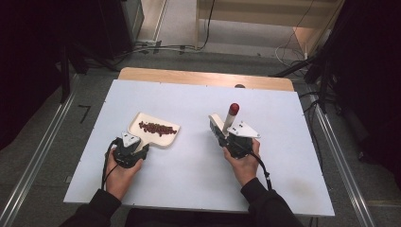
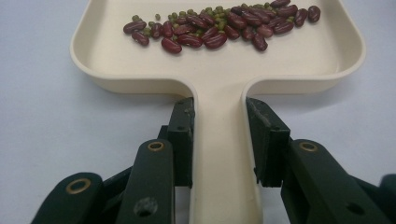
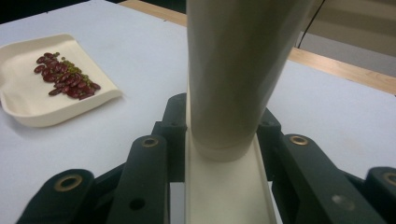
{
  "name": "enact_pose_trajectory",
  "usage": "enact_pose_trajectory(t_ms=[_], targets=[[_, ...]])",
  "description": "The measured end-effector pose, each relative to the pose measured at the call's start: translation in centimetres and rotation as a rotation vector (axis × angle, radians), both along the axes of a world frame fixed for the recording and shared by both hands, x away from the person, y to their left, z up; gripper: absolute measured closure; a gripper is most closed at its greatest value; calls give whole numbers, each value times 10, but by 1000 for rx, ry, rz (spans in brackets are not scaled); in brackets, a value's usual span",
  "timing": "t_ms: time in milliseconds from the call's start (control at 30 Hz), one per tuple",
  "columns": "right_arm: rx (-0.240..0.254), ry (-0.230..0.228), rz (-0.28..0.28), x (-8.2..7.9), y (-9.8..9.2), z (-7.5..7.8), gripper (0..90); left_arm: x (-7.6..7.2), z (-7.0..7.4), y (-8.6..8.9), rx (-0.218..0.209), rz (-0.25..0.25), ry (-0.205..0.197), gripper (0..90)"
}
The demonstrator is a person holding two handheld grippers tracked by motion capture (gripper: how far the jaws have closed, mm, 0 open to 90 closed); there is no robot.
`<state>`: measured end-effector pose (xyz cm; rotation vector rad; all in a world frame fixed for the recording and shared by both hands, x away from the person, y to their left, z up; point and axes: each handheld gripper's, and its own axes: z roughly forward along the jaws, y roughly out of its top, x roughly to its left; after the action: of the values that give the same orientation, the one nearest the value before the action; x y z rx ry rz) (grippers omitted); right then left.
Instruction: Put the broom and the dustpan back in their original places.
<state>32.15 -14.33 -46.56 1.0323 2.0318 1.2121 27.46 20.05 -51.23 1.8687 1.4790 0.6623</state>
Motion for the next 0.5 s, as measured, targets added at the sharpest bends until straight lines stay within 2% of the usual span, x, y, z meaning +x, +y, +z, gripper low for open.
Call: enact_pose_trajectory(t_ms=[500], targets=[[-6,3,8,1,3,-2,642,14,0,-3,-21,135,2,665]])
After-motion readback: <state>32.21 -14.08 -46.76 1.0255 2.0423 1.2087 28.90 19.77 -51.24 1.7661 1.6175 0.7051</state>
